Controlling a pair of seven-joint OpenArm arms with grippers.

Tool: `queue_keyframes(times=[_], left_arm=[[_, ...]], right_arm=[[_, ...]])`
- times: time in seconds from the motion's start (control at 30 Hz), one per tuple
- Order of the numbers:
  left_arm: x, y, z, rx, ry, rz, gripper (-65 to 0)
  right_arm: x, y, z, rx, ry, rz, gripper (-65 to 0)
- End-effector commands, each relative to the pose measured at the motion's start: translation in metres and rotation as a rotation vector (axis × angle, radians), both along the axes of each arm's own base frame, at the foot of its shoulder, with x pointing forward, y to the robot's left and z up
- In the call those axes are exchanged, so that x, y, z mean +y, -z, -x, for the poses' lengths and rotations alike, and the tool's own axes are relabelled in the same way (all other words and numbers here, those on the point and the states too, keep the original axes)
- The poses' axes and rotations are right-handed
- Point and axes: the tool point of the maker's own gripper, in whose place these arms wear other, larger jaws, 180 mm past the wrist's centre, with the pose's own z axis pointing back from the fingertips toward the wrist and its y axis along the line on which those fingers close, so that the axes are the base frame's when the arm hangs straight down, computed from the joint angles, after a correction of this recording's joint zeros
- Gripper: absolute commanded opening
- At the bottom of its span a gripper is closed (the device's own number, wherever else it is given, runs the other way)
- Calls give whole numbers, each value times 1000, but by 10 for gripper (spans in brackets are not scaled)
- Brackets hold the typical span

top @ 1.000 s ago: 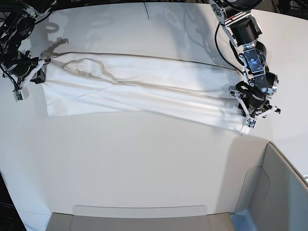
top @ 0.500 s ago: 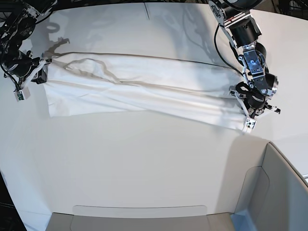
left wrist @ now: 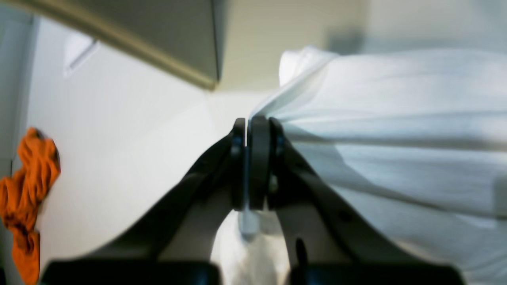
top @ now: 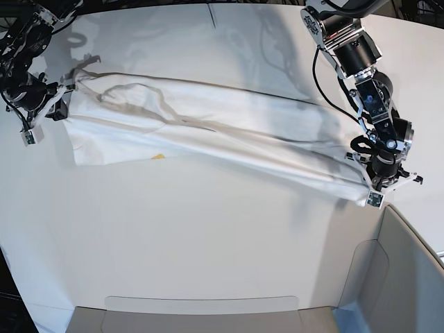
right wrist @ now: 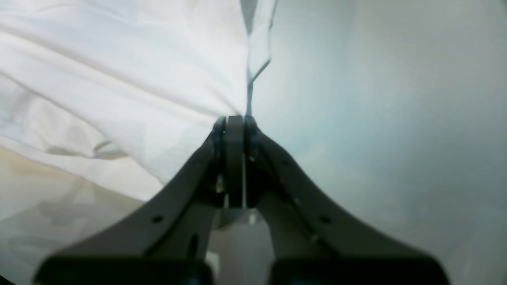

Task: Layout the t-shirt on the table in an organized manner, then fold the t-shirt properly
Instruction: 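Drag the left-held shirt end away from the right gripper, straightening the strip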

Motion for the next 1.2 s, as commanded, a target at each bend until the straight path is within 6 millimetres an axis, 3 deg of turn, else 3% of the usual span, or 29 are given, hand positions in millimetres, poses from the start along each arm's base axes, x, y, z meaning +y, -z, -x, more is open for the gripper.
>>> queue_keyframes(times=[0.0, 0.1, 0.5, 0.73, 0.93, 1.03, 1.17], left_arm=[[7, -17, -6, -39, -11, -36, -650], [-2, -23, -7, -48, 21, -66, -650], [-10, 63, 27, 158, 33, 23, -644], [-20, 78, 17, 168, 59, 81, -495], [0, 71, 18, 135, 49, 66, -492], [23, 43, 19, 50, -28, 54, -491], [24, 10, 14, -40, -47, 25, -490]], right_arm=[[1, -10, -8, -34, -32, 22, -650], [13, -6, -10, -21, -75, 18, -650], [15, -6, -12, -21, -84, 18, -650], [11, -6, -10, -18, -75, 25, -650], [4, 2, 0, 26, -60, 61, -650], [6, 4, 0, 32, -65, 63, -650], [6, 3, -2, 27, -65, 61, -650]])
